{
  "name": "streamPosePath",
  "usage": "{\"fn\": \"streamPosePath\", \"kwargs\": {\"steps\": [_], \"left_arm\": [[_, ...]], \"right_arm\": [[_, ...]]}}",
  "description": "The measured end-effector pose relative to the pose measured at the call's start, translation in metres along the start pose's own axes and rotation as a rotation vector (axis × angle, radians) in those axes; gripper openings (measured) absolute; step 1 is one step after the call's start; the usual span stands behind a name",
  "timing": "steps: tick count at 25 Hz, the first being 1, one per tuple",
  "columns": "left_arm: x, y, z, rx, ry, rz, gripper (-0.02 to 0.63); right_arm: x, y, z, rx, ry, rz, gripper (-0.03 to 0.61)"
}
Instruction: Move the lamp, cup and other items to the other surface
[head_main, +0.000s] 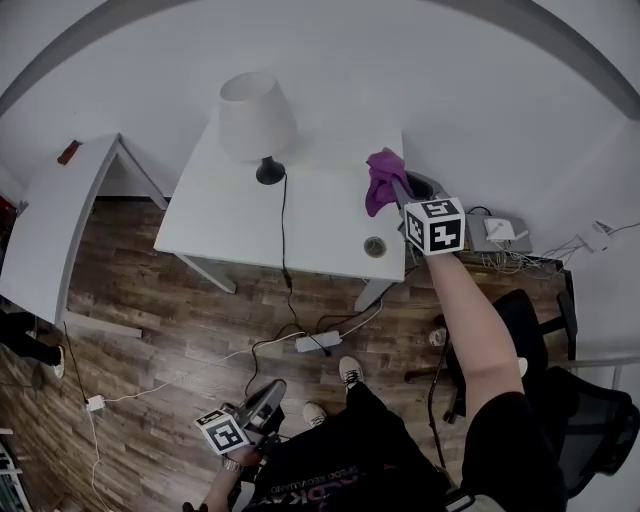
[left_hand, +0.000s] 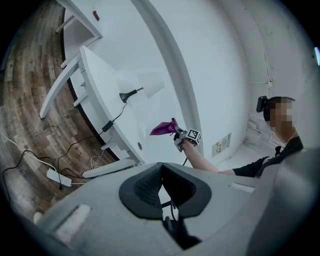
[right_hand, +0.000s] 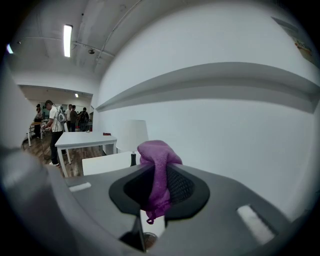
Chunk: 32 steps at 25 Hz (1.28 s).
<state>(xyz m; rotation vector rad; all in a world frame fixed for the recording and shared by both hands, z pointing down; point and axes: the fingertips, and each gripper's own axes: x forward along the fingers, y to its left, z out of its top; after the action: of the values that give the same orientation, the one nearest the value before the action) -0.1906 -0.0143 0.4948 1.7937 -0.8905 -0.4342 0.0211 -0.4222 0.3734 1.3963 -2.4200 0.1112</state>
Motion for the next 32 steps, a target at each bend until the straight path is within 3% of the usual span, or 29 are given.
{"fn": "streamPosePath", "kwargs": {"steps": [14,25,32], "left_arm": [[-0.008,-0.023,-0.022,0.075,0.181,-0.127,-0.003],[-0.006,-0.042,-0.064,0.078,0.298,-0.204,-0.003],[0.025,-0.062,-0.108,0.071,0.421,-0.28,-0.003]], "right_arm": [[-0.167,-0.024,-0.053,0.074,-0.009,-0.201,0.061],[-0.327,-0.064,-0.108,0.166,-0.008,-0.435,0.061],[-0.448,-0.099,-0.152,0.218,0.011,-0.619,0.061]]}}
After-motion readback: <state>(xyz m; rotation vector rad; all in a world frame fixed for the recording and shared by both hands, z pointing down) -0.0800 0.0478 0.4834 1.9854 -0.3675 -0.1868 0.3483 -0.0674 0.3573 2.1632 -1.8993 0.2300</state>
